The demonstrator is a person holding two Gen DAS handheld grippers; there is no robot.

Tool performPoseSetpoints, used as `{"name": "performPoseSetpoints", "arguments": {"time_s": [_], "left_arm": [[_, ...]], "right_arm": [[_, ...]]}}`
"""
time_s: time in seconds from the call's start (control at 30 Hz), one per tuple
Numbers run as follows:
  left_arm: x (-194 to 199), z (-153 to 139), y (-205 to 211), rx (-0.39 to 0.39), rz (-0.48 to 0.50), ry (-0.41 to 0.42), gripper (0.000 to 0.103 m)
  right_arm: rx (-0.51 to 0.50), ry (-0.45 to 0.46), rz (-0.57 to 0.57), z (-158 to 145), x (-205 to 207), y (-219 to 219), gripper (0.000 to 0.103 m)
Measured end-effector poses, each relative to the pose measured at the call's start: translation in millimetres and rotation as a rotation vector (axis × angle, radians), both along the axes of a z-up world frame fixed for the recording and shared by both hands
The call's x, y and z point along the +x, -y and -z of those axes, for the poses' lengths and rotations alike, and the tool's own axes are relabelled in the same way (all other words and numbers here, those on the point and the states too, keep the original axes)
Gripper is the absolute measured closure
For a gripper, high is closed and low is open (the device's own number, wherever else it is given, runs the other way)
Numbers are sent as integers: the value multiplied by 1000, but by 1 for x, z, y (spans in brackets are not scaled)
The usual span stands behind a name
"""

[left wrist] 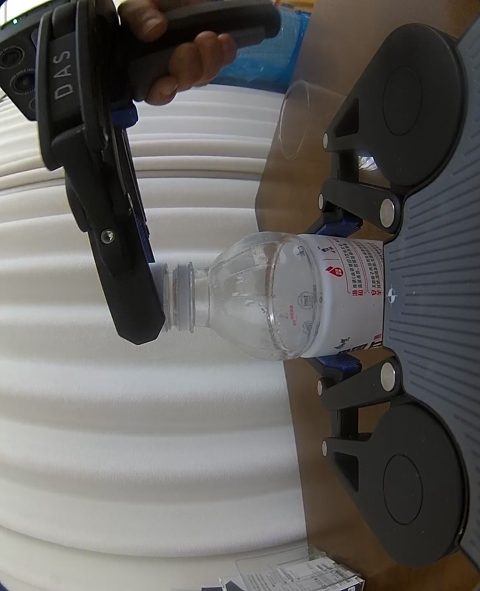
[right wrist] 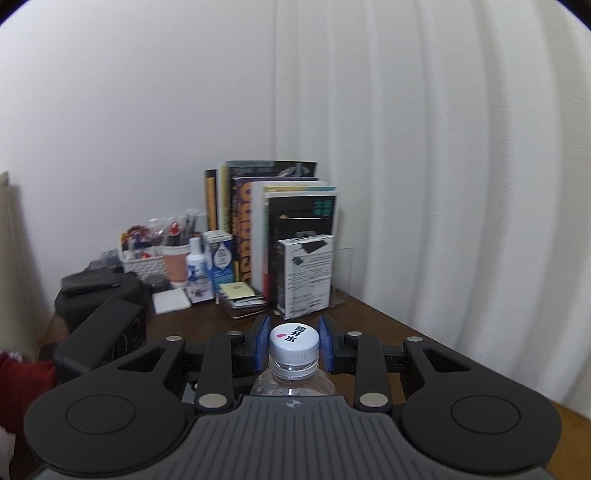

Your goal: Unscrew bottle cap and pour

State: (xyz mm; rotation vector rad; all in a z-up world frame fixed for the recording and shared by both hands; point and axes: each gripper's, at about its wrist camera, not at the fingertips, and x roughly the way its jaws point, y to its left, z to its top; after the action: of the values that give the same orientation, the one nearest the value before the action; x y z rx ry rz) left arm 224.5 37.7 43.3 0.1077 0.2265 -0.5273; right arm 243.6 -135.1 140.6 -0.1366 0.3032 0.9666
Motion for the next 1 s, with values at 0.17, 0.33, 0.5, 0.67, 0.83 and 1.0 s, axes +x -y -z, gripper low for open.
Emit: {"name": "performPoseSetpoints", "arguments": {"time_s": [0.17,0.33,0.5,0.67,0.83,1.0], "left_arm": [[0,1,-1,0,0,-1,45],[0,1,0,2,-1,-1,45],[3,0,-1,3,0,-1,45],[3,-1,-2,3,-1,-2,45],[2,-2,-2,3,-3,-2,45],[2,-2,-3,1,-3,-3,45]], "right_arm": [[-20,46,-5,1,-4,-2,71],[-29,67,28,3,-8,-4,67],[-36,108,84,5,-19,-7,52],[-34,169,228,12,-42,-23,51],[-16,195,363,20,-54,-36,52],[1,173,433,24,-51,-43,54]]}}
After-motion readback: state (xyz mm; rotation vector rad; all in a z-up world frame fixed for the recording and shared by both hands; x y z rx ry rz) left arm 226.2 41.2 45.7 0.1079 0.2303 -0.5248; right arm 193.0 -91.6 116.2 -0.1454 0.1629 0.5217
